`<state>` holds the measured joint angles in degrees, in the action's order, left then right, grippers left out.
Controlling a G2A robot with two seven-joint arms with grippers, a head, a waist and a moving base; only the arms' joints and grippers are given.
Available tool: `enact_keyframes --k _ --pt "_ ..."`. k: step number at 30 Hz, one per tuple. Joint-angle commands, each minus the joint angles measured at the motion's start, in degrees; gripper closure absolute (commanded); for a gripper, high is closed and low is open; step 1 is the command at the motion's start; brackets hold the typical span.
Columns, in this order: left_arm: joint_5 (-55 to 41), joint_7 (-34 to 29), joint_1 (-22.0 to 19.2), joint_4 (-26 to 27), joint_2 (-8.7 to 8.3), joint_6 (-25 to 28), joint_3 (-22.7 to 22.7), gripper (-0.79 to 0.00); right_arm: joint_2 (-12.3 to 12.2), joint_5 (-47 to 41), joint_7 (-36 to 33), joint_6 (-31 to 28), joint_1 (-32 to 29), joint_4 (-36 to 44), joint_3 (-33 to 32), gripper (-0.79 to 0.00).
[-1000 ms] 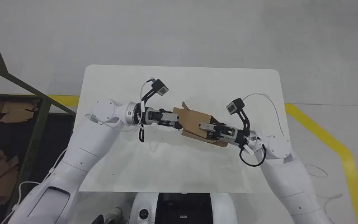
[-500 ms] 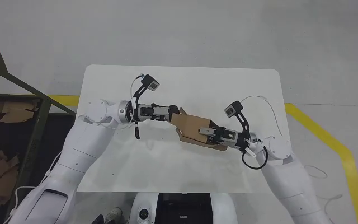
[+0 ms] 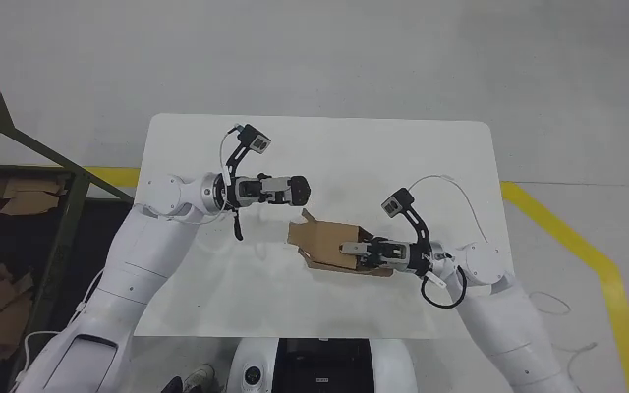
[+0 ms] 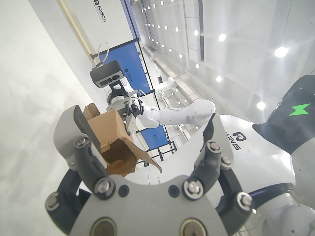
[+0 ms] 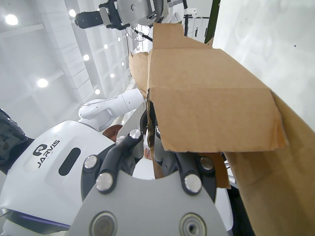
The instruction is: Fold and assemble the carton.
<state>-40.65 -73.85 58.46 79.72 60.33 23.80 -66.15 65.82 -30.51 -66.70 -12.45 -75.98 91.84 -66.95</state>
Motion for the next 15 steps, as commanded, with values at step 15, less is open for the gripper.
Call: enact_keyframes --k 15 --pt "-1.0 -2.6 -0.2 -0.2 0.96 -1.4 3.4 -0.785 0.2 -0.7 3.3 -0.9 2.0 -2.8 0.8 0.0"
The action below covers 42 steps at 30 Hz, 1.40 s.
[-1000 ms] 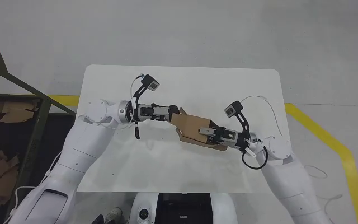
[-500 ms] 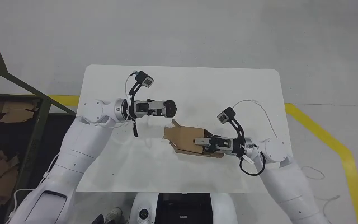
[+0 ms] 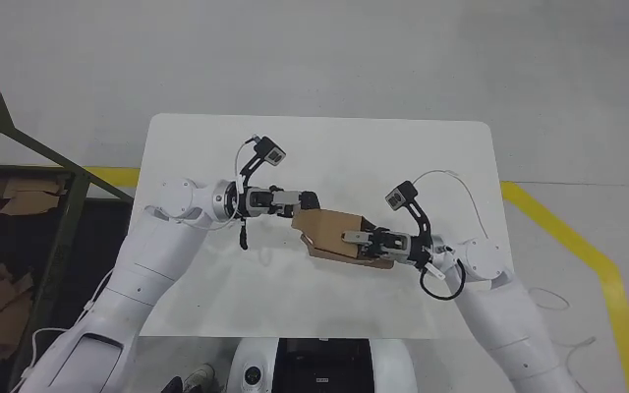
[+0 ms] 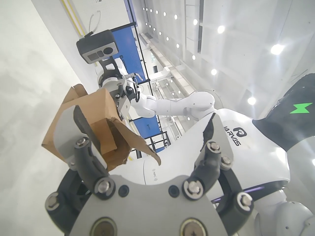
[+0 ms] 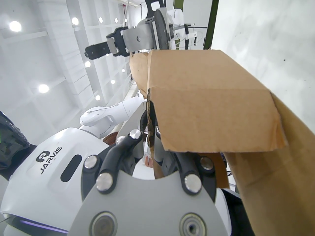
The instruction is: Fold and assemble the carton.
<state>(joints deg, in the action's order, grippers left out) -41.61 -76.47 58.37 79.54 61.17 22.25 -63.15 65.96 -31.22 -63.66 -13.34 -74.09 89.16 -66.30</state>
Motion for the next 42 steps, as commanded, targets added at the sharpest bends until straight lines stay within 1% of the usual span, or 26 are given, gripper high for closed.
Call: enact_keyframes --k 1,9,14,17,21,26,33,36,42 --pt "-0.2 0.0 -0.1 0.0 0.22 0.2 0.6 -0.785 0.0 0.1 0.6 -0.1 0.2 -0.3 0.3 0.0" --pt "1.4 0.7 -1.1 -0.9 0.57 0.6 1.2 -0.785 0.0 0.1 1.2 -0.3 0.2 -0.1 0.5 0.0" --pt "3.4 2.2 -0.5 -0.4 0.12 1.7 -1.2 -0.785 -0.2 -0.6 1.0 -0.4 -0.1 -0.2 -0.3 0.0" --pt "6.4 3.1 0.2 0.6 -0.39 1.6 -2.9 -0.785 -0.3 -1.0 0.5 -0.4 -0.3 -0.1 -0.9 0.0" --pt "12.4 4.0 1.1 2.8 -1.01 0.4 -4.1 -0.785 -0.6 -0.7 0.2 0.2 -0.7 0.2 -1.5 0.0" --pt "19.6 3.3 1.6 6.2 -1.45 -1.4 -3.3 -0.785 -0.8 0.8 0.4 1.9 -0.8 1.0 -1.6 0.0" --pt "23.8 4.1 0.9 7.4 -1.64 -3.6 -2.6 -0.785 -0.9 1.8 1.1 2.7 -0.9 1.9 -1.0 0.0" --pt "24.9 5.0 0.8 7.5 -1.78 -4.6 -2.8 -0.785 -1.0 1.2 1.0 2.4 -1.2 2.3 -1.4 0.0" --pt "26.3 4.1 1.0 7.6 -1.97 -6.3 -2.1 -0.785 -1.3 -1.4 -1.0 2.2 -1.8 2.7 -2.5 0.0"
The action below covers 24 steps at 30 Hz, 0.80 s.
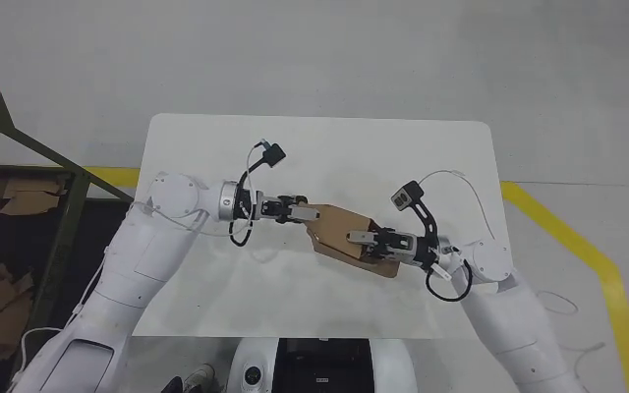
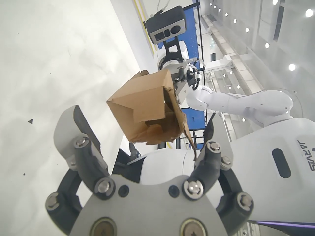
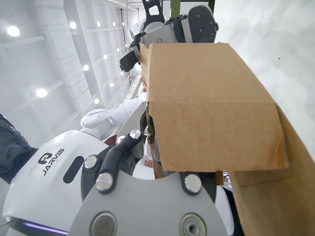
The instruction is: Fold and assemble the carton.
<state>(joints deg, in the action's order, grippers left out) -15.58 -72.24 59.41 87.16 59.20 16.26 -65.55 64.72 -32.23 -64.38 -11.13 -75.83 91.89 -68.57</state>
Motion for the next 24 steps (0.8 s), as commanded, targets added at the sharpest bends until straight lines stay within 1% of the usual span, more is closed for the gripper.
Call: enact_keyframes --k 1,14,24 --pt "0.3 -0.1 0.0 0.0 0.02 -0.5 0.6 -0.785 -0.1 -0.9 -0.5 0.0 -0.1 0.0 -0.3 0.0" --pt "-3.0 0.4 -0.4 -1.5 0.28 0.0 2.1 -0.785 -0.1 -5.1 -2.0 -1.1 -0.3 -0.4 -0.7 0.0" --pt "-4.5 0.1 -0.6 -2.5 0.28 0.6 2.5 -0.785 -0.1 -7.2 -2.8 -1.7 -0.4 -0.3 -0.5 0.0"
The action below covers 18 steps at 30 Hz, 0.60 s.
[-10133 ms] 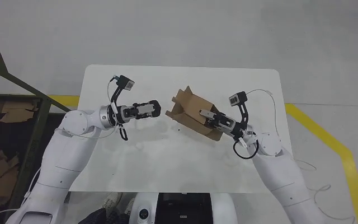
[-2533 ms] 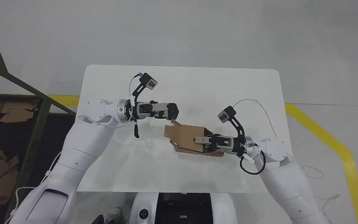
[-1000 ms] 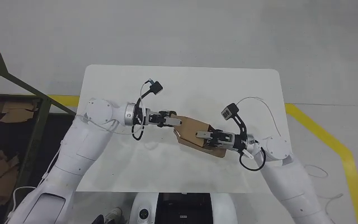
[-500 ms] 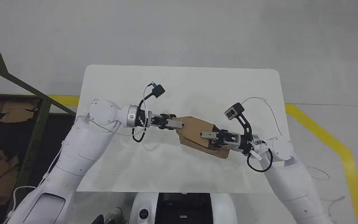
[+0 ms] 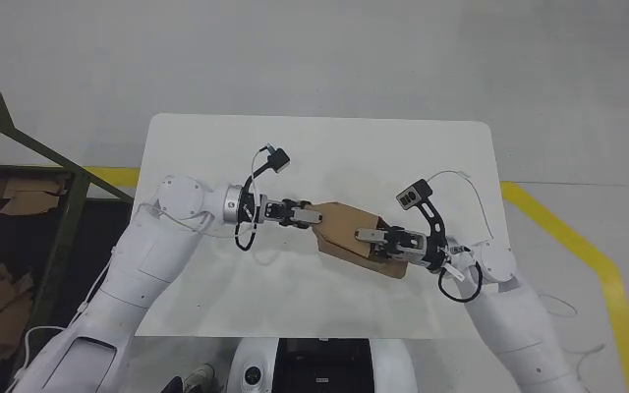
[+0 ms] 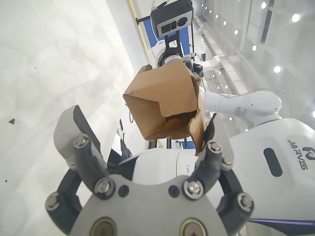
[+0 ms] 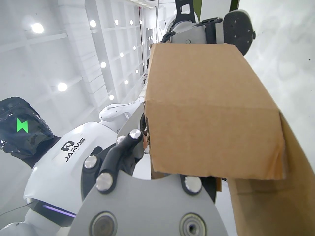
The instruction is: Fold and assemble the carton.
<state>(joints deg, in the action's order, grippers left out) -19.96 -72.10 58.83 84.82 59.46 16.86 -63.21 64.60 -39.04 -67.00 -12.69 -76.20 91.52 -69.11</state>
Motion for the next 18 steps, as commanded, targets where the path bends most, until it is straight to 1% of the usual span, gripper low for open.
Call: enact_keyframes --k 1,12,18 --pt "-0.2 -0.1 -0.1 -0.3 0.04 0.1 0.3 -0.785 0.0 -0.6 -0.3 -0.2 -0.1 0.0 0.0 0.0" --pt "-1.4 0.5 0.2 -0.5 0.07 1.5 0.5 -0.785 0.0 -3.5 -1.2 -0.7 -0.5 -0.5 -0.3 0.0" --pt "-2.6 0.4 0.1 -1.2 0.27 1.6 1.4 -0.785 0.1 -4.7 -1.9 -0.8 -0.3 -0.6 -0.1 0.0"
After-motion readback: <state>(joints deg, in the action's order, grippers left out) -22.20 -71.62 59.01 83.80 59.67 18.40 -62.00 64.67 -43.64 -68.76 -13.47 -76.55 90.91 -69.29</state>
